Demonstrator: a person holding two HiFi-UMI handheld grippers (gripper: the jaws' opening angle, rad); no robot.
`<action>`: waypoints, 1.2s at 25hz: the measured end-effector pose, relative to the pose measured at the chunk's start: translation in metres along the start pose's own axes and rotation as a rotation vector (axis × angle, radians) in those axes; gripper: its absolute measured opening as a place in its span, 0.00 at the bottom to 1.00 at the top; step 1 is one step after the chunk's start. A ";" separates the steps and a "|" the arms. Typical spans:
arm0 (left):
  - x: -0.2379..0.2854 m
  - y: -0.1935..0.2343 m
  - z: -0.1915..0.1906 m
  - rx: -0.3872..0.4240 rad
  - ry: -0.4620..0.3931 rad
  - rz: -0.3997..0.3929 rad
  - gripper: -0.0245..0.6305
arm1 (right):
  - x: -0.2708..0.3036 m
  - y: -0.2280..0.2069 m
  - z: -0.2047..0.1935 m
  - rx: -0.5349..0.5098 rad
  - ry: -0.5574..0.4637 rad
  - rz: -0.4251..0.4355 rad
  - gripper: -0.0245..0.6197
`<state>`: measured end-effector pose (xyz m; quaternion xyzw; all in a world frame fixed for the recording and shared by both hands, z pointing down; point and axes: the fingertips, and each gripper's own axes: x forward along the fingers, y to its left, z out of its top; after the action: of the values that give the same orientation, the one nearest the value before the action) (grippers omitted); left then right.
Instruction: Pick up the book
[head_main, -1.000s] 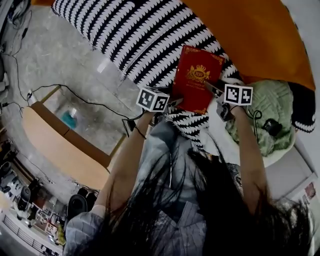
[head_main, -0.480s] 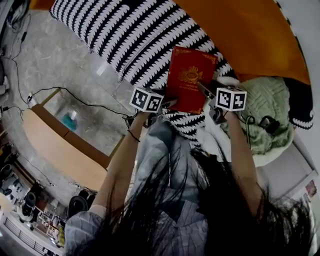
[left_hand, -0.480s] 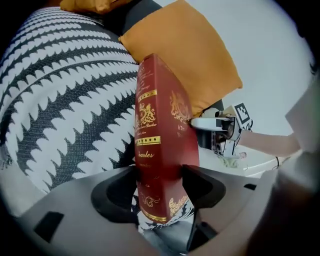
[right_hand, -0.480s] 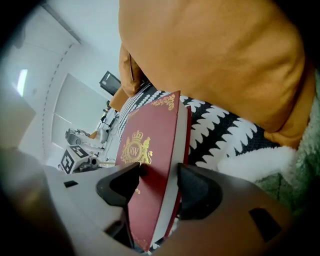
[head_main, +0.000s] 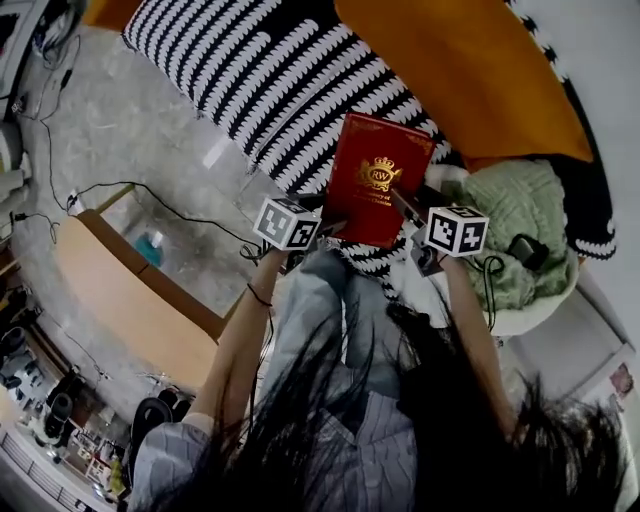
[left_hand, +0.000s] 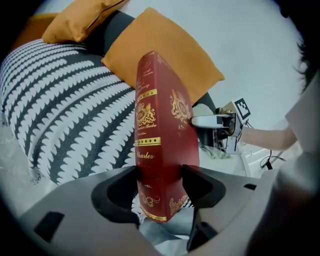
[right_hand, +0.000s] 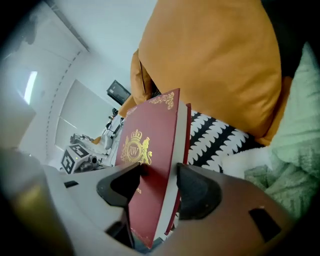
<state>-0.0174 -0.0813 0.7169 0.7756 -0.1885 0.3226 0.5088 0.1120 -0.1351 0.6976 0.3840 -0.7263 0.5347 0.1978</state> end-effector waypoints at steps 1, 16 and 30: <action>-0.001 -0.001 -0.001 0.010 -0.007 0.003 0.47 | -0.002 0.001 -0.001 0.002 -0.013 -0.002 0.41; -0.082 -0.089 0.042 0.201 -0.130 0.049 0.47 | -0.105 0.073 0.038 -0.026 -0.187 0.004 0.41; -0.156 -0.173 0.069 0.257 -0.288 0.062 0.47 | -0.195 0.143 0.076 -0.093 -0.352 0.035 0.40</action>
<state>-0.0013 -0.0780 0.4743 0.8661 -0.2407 0.2452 0.3631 0.1335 -0.1188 0.4450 0.4493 -0.7801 0.4287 0.0759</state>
